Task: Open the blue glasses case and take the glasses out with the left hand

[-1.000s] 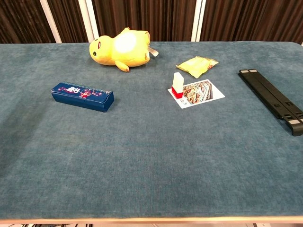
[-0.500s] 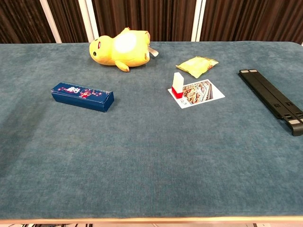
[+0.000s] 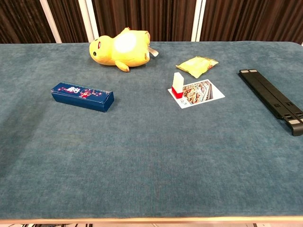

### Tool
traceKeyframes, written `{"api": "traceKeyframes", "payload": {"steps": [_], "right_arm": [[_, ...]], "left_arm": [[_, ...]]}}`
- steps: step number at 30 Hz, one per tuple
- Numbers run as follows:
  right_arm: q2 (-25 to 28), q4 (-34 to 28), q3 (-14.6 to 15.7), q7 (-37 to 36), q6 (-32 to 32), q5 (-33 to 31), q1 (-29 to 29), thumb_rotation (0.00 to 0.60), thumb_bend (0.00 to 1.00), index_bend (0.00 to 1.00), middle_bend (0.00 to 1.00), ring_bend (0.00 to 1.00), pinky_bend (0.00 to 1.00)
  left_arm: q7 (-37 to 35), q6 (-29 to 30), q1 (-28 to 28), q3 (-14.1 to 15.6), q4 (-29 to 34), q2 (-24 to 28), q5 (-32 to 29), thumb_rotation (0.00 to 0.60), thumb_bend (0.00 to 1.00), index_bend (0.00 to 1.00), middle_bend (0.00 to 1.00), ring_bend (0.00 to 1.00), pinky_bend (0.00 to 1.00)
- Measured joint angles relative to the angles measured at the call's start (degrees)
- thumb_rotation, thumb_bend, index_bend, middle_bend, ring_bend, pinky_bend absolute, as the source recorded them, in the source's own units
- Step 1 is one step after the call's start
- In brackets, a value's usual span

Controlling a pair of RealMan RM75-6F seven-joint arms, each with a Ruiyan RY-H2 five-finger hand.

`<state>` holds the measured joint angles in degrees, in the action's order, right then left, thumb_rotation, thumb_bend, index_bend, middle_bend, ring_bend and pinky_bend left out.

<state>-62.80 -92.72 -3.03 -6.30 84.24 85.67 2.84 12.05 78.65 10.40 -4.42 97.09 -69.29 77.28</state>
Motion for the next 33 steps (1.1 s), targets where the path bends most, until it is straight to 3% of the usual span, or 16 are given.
{"api": "traceKeyframes", "payload": {"steps": [7,12,22,33], "right_arm": [[0.3,-0.7,0.0,-0.3,-0.8,-0.6,0.1,0.6,0.12,0.0,0.0,0.0,0.2],[0.6,-1.1,0.0,-0.5,-1.5,-1.3,0.2,0.6,0.12,0.0,0.0,0.0,0.2],[1.2,-2.0,-0.1,-1.2,-2.6,-2.2,0.4,0.6,0.13,0.0,0.0,0.0,0.2],[1.7,-2.7,-0.1,-1.8,-3.3,-2.8,0.5,0.6,0.13,0.0,0.0,0.0,0.2]], "left_arm": [[4.7,-2.5,2.7,-1.7,1.4,0.9,-1.6,0.6,0.14,0.0,0.0,0.0,0.01],[6.8,-6.8,6.2,-3.9,1.2,0.4,-4.6,0.6,0.23,0.0,0.0,0.0,0.01],[13.0,-21.4,17.5,-8.0,-2.6,-3.8,-17.0,0.6,0.36,0.0,0.0,0.0,0.01],[19.8,-30.6,27.6,-9.5,-8.9,-8.1,-29.3,0.6,0.45,0.0,0.04,0.0,0.01]]}}
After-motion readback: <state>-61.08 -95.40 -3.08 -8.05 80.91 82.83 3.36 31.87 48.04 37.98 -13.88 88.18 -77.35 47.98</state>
